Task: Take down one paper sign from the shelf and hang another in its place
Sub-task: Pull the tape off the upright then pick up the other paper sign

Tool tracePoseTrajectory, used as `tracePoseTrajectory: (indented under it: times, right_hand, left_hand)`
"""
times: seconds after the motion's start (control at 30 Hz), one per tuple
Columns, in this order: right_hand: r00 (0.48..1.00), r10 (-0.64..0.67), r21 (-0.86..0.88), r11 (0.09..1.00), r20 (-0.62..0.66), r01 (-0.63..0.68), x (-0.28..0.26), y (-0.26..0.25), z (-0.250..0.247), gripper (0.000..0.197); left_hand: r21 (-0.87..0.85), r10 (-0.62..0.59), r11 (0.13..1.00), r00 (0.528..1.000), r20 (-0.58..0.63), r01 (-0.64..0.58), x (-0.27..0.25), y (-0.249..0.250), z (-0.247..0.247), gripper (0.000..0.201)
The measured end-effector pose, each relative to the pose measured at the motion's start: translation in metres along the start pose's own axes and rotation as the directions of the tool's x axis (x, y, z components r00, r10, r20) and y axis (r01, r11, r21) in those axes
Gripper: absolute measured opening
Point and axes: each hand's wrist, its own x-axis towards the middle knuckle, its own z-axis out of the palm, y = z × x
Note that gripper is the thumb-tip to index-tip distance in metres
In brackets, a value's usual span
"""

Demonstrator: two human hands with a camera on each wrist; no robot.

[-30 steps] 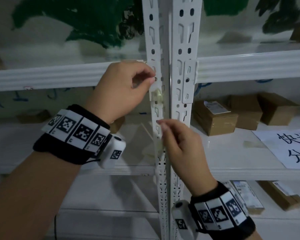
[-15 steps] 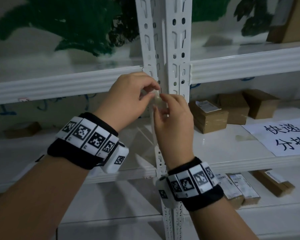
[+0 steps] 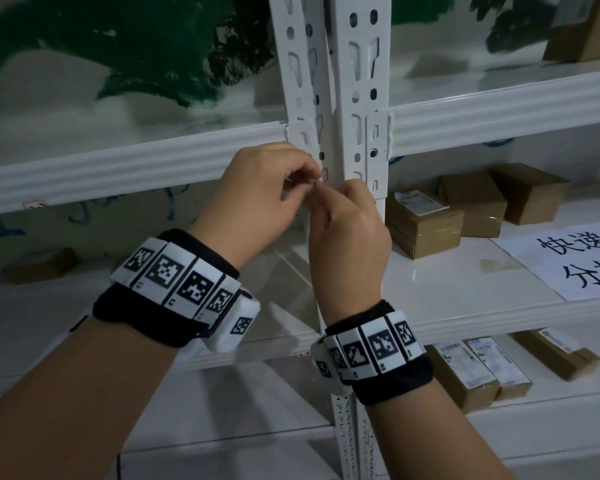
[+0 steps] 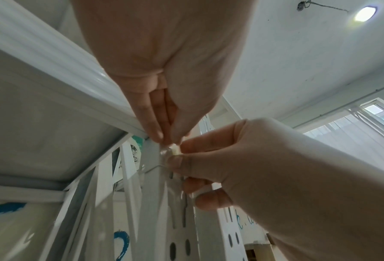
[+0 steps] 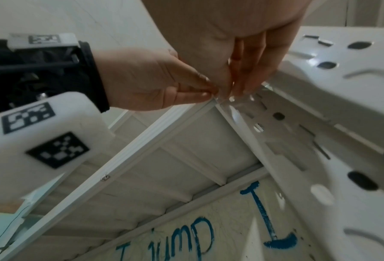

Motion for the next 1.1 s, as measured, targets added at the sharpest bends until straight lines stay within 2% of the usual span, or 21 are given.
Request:
tracePoseTrajectory:
  times: [0.27,0.43,0.57,0.73,0.87,0.97,1.1]
  right_hand:
    - [0.997,-0.001,0.028,1.0,-0.075,0.003,-0.007,0.002,0.013,0.008]
    - [0.999,-0.007,0.005,1.0,-0.044,0.007,0.0,0.002,0.003,0.02]
    - [0.998,-0.001,-0.065,0.998,-0.066,-0.003,0.004,0.004,-0.001,0.011]
    - [0.998,0.06,0.021,0.998,0.003,-0.06,0.001,0.008,-0.006,0.016]
    - [1.0,-0.027,0.055,0.998,0.001,0.027,-0.001,0.014,-0.003,0.023]
    - [0.996,-0.091,0.019,0.996,0.007,0.091,-0.006,0.015,-0.003,0.022]
    - [0.992,-0.111,-0.044,0.993,-0.063,0.108,0.0,0.011,0.002,0.01]
  left_hand:
    - [-0.028,-0.01,1.0,1.0,-0.019,0.01,-0.004,-0.007,0.001,0.016]
    - [-0.039,-0.008,0.999,1.0,-0.028,0.007,-0.003,-0.002,0.005,0.018]
    - [-0.045,-0.017,0.999,0.999,-0.035,0.015,-0.002,0.0,0.006,0.02]
    - [-0.041,-0.011,0.999,1.0,-0.027,0.01,-0.001,0.002,0.009,0.019]
    - [-0.038,-0.022,0.999,0.996,-0.087,0.019,-0.001,-0.001,0.012,0.015]
    - [-0.031,-0.04,0.999,0.989,-0.144,0.036,-0.003,-0.006,0.012,0.006]
    - [-0.032,-0.044,0.999,0.989,-0.144,0.039,-0.008,-0.012,0.01,0.004]
